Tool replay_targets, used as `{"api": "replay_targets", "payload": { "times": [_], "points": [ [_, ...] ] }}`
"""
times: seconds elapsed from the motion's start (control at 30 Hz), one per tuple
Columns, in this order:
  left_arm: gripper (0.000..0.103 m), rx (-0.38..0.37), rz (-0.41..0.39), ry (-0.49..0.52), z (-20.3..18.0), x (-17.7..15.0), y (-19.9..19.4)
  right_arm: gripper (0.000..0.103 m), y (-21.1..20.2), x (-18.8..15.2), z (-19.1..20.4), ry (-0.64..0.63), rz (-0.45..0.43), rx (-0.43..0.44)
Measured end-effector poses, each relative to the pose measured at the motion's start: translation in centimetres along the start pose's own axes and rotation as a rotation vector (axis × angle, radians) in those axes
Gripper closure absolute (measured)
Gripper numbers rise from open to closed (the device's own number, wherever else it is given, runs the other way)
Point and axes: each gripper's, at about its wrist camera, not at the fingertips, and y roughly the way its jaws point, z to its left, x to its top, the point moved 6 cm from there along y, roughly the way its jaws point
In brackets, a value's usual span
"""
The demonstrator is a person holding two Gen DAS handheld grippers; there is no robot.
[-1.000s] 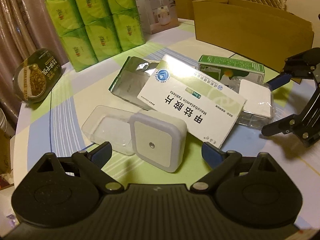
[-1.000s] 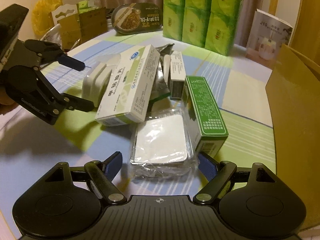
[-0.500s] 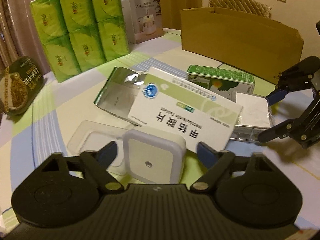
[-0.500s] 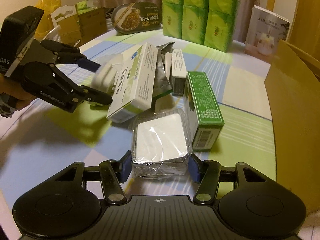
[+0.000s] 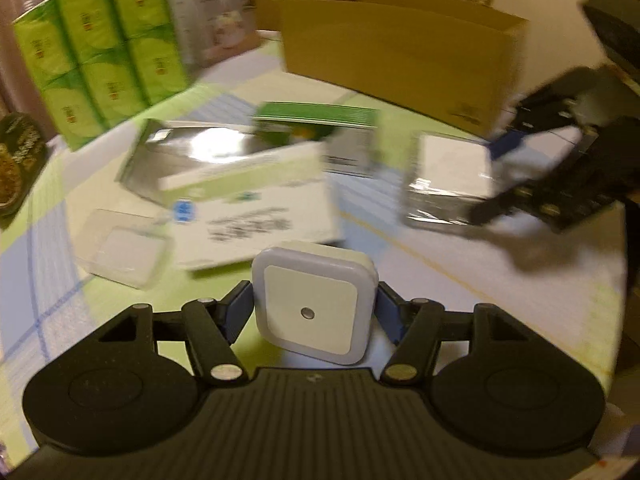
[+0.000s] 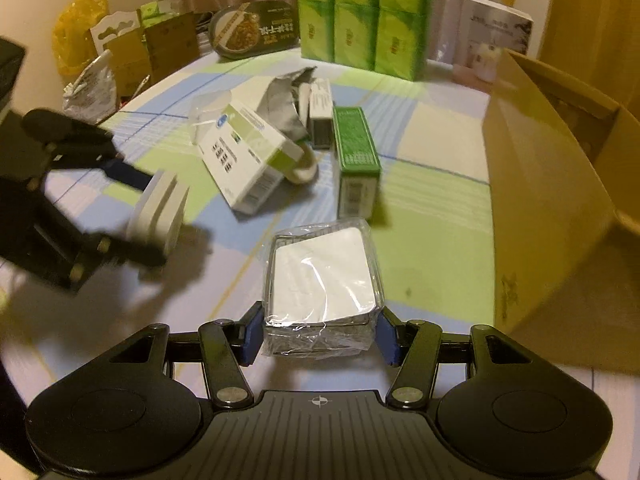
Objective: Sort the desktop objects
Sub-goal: 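Grasp the plastic-wrapped white tray with the right tool while the left tool grasps the white night light, then carry the tray and night light over the cardboard box with both tools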
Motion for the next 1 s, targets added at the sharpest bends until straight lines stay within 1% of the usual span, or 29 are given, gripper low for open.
{"api": "replay_targets", "payload": {
  "times": [0.1, 0.2, 0.23, 0.27, 0.33, 0.37, 0.47, 0.63, 0.7, 0.73, 0.87, 1.0],
  "points": [
    [0.042, -0.017, -0.009, 0.004, -3.0, -0.2, -0.4, 0.050, -0.4, -0.8, -0.2, 0.001, 0.006, 0.001],
    [0.042, -0.020, -0.024, -0.014, -4.6, -0.2, -0.5, 0.047, -0.7, -1.3, -0.4, -0.006, 0.003, 0.000],
    [0.041, -0.021, -0.025, -0.017, -5.0, -0.3, -0.5, 0.043, -0.8, -1.4, -0.4, -0.009, 0.003, -0.003],
    [0.038, -0.023, -0.024, -0.015, -5.3, -0.3, -0.4, 0.038, -0.9, -1.6, -0.5, -0.011, 0.001, -0.005],
    [0.032, -0.021, -0.019, 0.002, -5.7, -0.4, -0.1, 0.032, -1.0, -1.6, -0.5, -0.013, -0.008, -0.008],
    [0.031, -0.021, -0.014, 0.013, -5.8, -0.5, 0.0, 0.030, -1.0, -1.6, -0.5, -0.013, -0.012, -0.009],
    [0.030, -0.019, -0.008, 0.031, -5.9, -0.7, 0.4, 0.029, -0.9, -1.4, -0.5, -0.012, -0.018, -0.009],
    [0.030, -0.029, -0.019, 0.028, -5.3, -0.7, 0.7, 0.029, -0.4, -1.2, -0.3, -0.019, -0.018, -0.004],
    [0.033, -0.035, -0.019, 0.026, -5.1, -0.7, 0.7, 0.029, -0.1, -1.1, -0.2, -0.028, -0.018, -0.004],
    [0.042, -0.037, -0.016, 0.027, -5.1, -0.6, 0.8, 0.029, 0.1, -1.0, -0.1, -0.034, -0.017, -0.004],
    [0.041, -0.033, -0.013, 0.020, -5.1, -0.6, 0.7, 0.029, 0.9, -0.9, 0.1, -0.055, -0.006, -0.011],
    [0.042, -0.010, -0.009, -0.034, -4.4, -0.5, 0.8, 0.031, 1.6, -0.9, 0.4, -0.086, 0.013, -0.024]
  ]
}}
